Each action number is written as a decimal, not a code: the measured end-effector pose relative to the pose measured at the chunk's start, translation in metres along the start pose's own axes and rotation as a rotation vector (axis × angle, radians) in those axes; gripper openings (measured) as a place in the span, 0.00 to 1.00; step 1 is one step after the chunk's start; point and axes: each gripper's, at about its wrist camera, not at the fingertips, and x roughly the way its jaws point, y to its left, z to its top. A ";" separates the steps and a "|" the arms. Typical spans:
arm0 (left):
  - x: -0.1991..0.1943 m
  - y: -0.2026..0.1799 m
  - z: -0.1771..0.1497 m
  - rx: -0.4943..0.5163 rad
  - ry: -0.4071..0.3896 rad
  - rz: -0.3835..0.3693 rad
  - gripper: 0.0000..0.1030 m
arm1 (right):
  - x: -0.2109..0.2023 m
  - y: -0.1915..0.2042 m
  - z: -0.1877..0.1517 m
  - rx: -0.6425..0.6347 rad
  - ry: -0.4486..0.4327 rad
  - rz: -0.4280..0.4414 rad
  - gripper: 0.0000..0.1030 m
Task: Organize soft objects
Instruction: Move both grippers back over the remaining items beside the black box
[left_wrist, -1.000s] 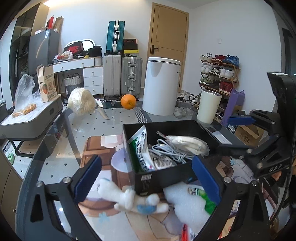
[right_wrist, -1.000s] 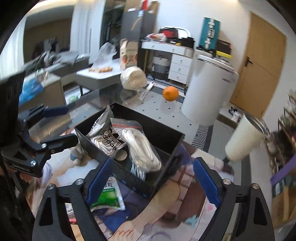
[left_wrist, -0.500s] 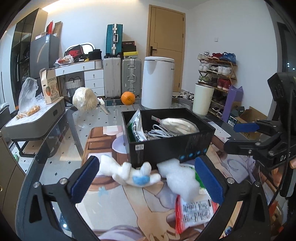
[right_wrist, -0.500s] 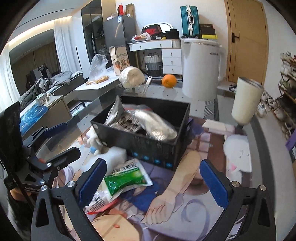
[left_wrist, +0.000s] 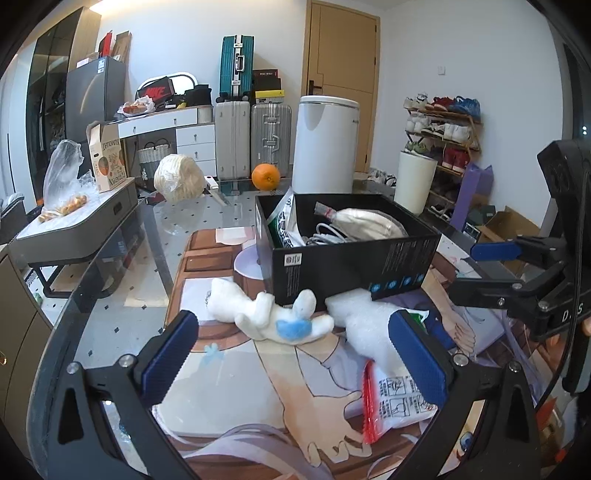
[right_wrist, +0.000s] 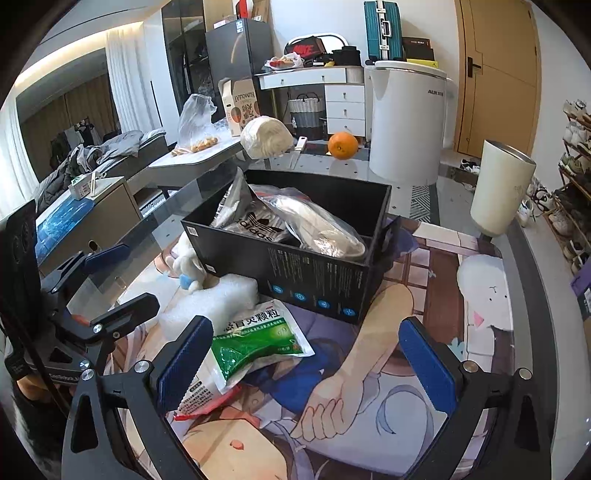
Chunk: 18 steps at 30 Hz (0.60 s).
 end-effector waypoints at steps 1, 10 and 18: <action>0.000 0.000 -0.001 -0.001 0.000 -0.003 1.00 | 0.001 -0.001 -0.001 0.004 0.003 -0.003 0.99; 0.001 0.002 -0.006 -0.030 0.026 -0.075 1.00 | 0.013 -0.009 -0.004 0.032 0.047 -0.009 0.99; 0.000 -0.003 -0.007 -0.014 0.021 -0.072 1.00 | 0.033 -0.003 -0.013 0.034 0.105 0.052 0.99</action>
